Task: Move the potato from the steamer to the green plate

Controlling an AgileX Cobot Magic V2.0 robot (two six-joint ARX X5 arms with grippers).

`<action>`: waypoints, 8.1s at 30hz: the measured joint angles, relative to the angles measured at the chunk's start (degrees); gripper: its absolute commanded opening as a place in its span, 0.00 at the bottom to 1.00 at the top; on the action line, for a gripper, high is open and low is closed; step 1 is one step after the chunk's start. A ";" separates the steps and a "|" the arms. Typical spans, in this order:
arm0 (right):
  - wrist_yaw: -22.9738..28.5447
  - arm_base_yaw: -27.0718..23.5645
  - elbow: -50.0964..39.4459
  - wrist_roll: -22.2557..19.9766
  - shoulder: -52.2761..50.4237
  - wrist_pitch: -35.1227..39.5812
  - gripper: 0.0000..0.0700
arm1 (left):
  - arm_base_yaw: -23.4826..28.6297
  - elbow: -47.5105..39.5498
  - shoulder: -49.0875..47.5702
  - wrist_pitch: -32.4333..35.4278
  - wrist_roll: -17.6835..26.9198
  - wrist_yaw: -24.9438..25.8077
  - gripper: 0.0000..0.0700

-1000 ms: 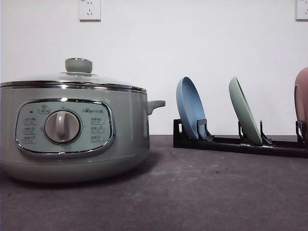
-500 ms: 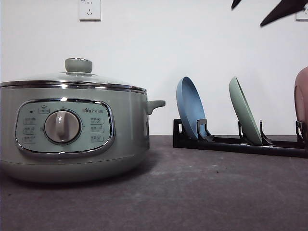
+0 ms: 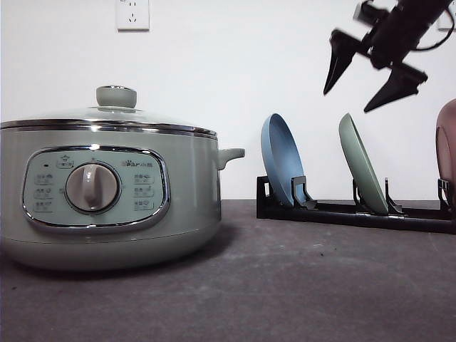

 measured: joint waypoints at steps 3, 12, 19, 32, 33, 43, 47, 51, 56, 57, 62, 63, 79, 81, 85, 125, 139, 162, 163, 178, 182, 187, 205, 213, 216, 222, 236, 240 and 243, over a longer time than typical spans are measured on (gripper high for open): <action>0.23 0.05 0.00 0.27 1.72 0.37 0.76 | 0.00 0.00 0.00 0.00 0.00 0.00 0.86; 0.25 0.09 0.00 0.34 4.31 0.37 0.42 | 0.00 0.00 0.00 -0.03 0.00 0.00 0.86; 0.14 0.09 0.00 0.36 4.33 0.54 0.11 | 0.00 0.00 0.00 -0.04 0.00 0.00 0.86; -2.89 0.07 0.00 1.22 4.03 -0.14 0.01 | 0.00 0.00 0.00 -0.12 0.00 0.00 0.86; -2.89 0.06 0.00 1.28 3.75 -0.27 0.01 | 0.00 0.00 0.00 -0.15 0.00 0.00 0.85; -4.47 0.38 0.16 1.32 -7.87 -0.29 0.01 | 0.00 0.00 0.00 -0.20 0.00 0.00 0.85; -4.57 0.96 0.33 1.24 -12.83 -1.74 0.01 | 0.00 0.00 0.00 -0.22 0.00 0.00 0.85; -4.60 2.61 0.33 0.24 -17.75 -6.59 0.01 | 0.00 0.00 0.00 -0.22 0.00 0.00 0.85; -3.25 6.39 0.33 -4.02 -23.02 -13.76 0.01 | 0.00 0.00 0.00 -0.22 0.00 0.00 0.85; -2.22 7.36 0.33 -5.20 -23.79 -15.52 0.01 | 0.00 0.00 0.00 -0.22 0.00 0.00 0.85; 4.58 13.12 0.44 -11.56 -25.31 -26.49 0.01 | 0.00 0.00 0.00 -0.22 0.00 0.00 0.85; 6.15 14.58 0.43 -12.84 -25.28 -29.18 0.01 | 0.00 0.00 0.00 -0.22 0.00 0.00 0.85; 29.76 42.33 -19.92 -17.33 -25.14 -33.53 0.01 | 0.00 0.00 0.00 -0.09 0.00 0.00 0.85; 31.24 44.66 -23.62 -16.96 -25.14 -32.09 0.01 | 0.00 0.02 0.00 -0.05 0.00 0.00 0.85; 35.19 48.94 -29.93 -16.63 -25.12 -28.06 0.01 | 0.00 0.00 0.00 0.02 0.00 0.00 0.85; 33.15 58.05 -38.64 -11.45 -8.61 -20.86 0.60 | 0.00 0.00 0.00 0.00 0.00 0.00 0.85; 31.32 53.03 -32.09 -11.73 -29.66 -19.26 0.60 | 0.00 0.00 0.00 0.02 0.00 0.00 0.85; -11.85 30.69 -26.14 -11.10 -38.64 -12.97 0.60 | 0.00 0.00 0.00 0.00 -0.01 0.00 0.85; -11.85 30.69 -26.14 -11.10 -38.64 -12.96 0.60 | 0.00 0.00 0.00 0.00 -0.01 0.00 0.85; -11.85 30.69 -26.14 -11.10 -38.64 -13.35 0.60 | -2.64 21.11 16.67 -7.02 -0.93 -3.45 0.85; -11.85 30.69 -26.14 -11.10 -38.64 -13.65 0.60 | -5.68 32.86 26.28 -14.03 0.41 -7.52 0.85; -11.85 30.69 -26.14 -11.10 -38.64 -14.16 0.60 | -9.69 43.21 37.50 -20.75 2.02 -13.82 0.85; -11.85 30.69 -26.14 -11.10 -38.64 -14.38 0.60 | -17.45 50.07 58.88 -26.37 4.52 -26.83 0.84; -11.85 30.69 -26.14 -11.10 -38.64 -14.41 0.60 | -18.11 50.07 62.62 -27.02 4.52 -27.49 0.84; -11.85 30.69 -26.14 -11.10 -38.64 -14.41 0.60 | -18.20 50.07 63.13 -27.14 4.52 -27.52 0.83; -11.81 30.69 -26.14 -11.10 -38.64 -14.41 0.60 | -18.21 50.09 64.21 -27.45 4.52 -27.54 0.72; -10.54 30.69 -26.14 -11.10 -38.64 -14.41 0.60 | -18.60 50.29 64.22 -28.24 4.57 -27.70 0.23; -10.54 30.69 -26.14 -11.10 -38.64 -14.41 0.60 | -18.62 50.52 64.22 -28.58 5.00 -27.91 0.04; -10.54 30.69 -26.14 -11.10 -38.64 -14.41 0.60 | -18.68 50.57 64.22 -28.63 5.16 -28.04 0.00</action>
